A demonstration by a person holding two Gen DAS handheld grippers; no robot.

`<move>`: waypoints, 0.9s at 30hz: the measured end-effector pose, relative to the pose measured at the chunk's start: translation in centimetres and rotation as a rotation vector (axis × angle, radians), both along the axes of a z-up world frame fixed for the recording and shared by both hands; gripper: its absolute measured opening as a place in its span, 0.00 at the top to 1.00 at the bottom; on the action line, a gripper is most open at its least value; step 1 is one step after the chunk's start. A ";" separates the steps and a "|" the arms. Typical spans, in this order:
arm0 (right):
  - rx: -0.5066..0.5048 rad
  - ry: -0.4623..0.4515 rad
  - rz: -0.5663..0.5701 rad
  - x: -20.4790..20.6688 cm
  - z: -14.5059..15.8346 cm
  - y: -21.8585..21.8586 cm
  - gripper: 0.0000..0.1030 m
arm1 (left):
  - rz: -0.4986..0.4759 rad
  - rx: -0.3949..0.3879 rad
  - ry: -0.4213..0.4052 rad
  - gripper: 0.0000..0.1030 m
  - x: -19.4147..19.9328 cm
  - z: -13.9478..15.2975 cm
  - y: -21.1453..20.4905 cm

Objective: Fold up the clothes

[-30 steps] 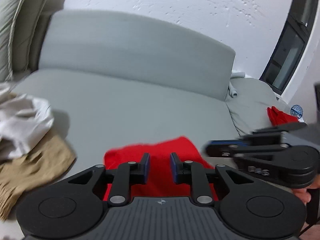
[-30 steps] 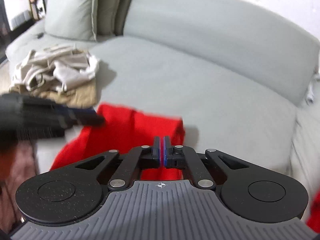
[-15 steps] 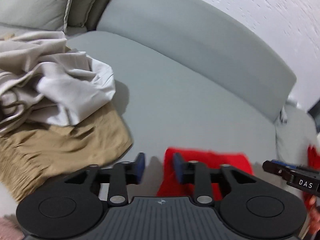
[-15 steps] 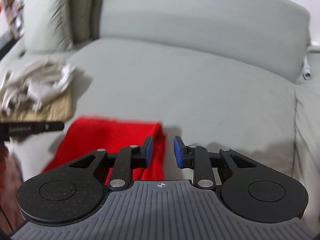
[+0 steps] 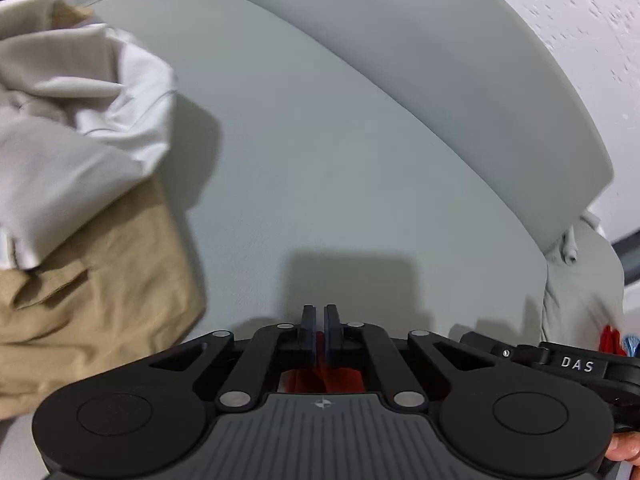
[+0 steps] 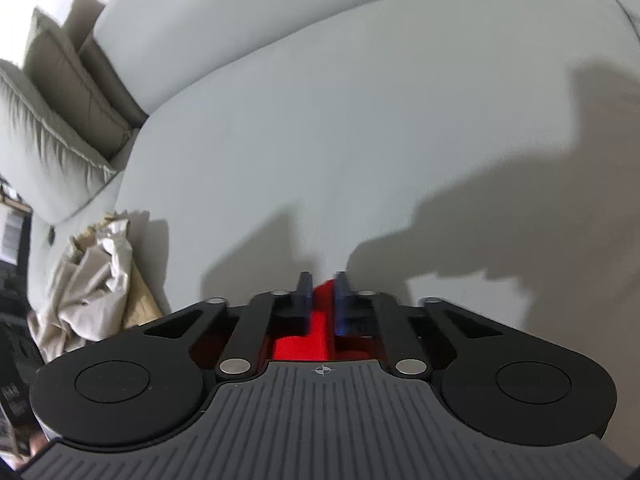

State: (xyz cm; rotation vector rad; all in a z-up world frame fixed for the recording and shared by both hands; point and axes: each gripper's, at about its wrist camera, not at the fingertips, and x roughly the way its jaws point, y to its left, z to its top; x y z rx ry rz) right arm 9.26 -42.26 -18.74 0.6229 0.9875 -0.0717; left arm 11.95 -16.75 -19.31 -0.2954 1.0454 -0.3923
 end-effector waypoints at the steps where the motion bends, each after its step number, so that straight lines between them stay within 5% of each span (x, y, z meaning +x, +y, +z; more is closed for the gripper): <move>1: -0.056 -0.013 0.014 -0.2 0.3 0.5 0.96 | 0.006 0.014 -0.018 0.99 -0.4 0.1 0.0; 7: -0.134 -0.007 -0.001 -1.0 -0.3 0.3 0.95 | 0.033 0.059 -0.042 0.93 -1.3 0.0 -0.1; 9: -0.195 -0.007 -0.019 -1.1 0.7 0.3 0.79 | 0.072 0.077 -0.043 0.90 -1.4 1.0 0.3; 10: -0.211 -0.014 -0.023 -1.2 1.1 0.3 0.75 | 0.086 0.085 -0.048 0.78 -1.3 1.3 0.5; 13: -0.251 -0.094 0.018 -2.4 4.1 0.2 0.73 | 0.066 0.105 -0.176 0.77 -3.2 4.2 1.3; 15: -0.283 -0.133 0.094 -3.0 5.2 0.9 0.73 | -0.067 0.091 -0.266 0.88 -5.9 5.8 0.1; 19: -0.325 -0.181 0.337 -4.3 4.9 4.7 0.79 | -0.286 0.283 -0.323 0.87 -10.1 4.8 -4.1; 22: -0.515 -0.095 0.470 -5.3 2.3 8.0 0.78 | -0.375 0.371 -0.236 0.87 -9.6 0.2 -4.6; 25: -0.649 -0.017 0.530 -7.0 0.4 9.0 0.76 | -0.427 0.405 -0.248 0.86 -9.7 1.2 -4.3; 27: -0.618 0.006 0.478 -8.2 1.5 8.2 0.76 | -0.394 0.392 -0.199 0.86 -9.3 3.0 -3.7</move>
